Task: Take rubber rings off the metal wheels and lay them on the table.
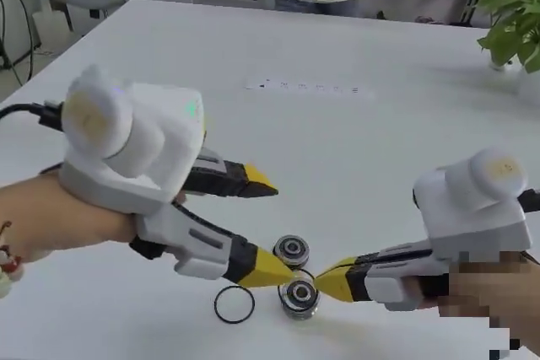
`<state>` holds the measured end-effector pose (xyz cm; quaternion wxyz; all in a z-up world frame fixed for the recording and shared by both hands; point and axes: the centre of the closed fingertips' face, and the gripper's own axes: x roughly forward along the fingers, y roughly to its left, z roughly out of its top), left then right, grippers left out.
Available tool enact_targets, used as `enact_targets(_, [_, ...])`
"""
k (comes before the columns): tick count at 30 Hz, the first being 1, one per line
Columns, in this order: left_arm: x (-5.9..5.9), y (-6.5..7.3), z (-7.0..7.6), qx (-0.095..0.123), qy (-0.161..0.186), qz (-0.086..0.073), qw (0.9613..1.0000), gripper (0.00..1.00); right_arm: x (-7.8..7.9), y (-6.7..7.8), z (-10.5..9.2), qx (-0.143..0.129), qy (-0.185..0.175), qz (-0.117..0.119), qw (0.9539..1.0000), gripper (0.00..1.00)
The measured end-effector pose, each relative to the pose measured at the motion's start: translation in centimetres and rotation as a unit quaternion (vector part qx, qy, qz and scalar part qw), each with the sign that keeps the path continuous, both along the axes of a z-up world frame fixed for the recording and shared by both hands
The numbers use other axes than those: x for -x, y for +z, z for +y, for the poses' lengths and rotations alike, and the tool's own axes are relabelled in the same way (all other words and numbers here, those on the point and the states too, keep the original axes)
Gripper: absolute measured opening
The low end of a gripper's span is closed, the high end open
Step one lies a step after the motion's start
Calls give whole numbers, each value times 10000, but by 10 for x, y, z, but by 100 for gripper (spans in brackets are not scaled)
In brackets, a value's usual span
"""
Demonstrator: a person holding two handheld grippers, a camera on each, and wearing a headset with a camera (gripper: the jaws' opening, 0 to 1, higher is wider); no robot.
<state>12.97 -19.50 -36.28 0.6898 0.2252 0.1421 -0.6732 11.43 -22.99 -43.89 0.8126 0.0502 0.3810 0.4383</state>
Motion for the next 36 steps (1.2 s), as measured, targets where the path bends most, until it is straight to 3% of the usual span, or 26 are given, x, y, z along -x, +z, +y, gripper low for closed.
enact_targets(10, [4,13,34,39,246,-42,9997,67,-1,11,-1,-113,-75,-134,9998,0])
enact_targets(14, [-1,17,51,119,574,-66,9983,67,-4,17,-2,-200,-150,-199,9995,0])
enact_targets(16, [-3,19,57,278,819,4,9963,67,-5,19,-5,-249,-185,-223,9993,0])
enact_targets(19, [1,14,66,362,971,119,9945,67,-7,23,-6,-323,-247,-264,9988,0])
enact_targets(25, [1,5,78,436,1362,162,9896,67,-11,33,-5,-495,-375,-339,9975,0])
enact_targets(28, [2,-4,85,459,1551,296,9864,67,-12,36,-4,-555,-406,-360,9970,0])
enact_targets(36, [2,-14,91,545,1813,418,9810,66,-13,43,0,-739,-451,-336,9957,0])
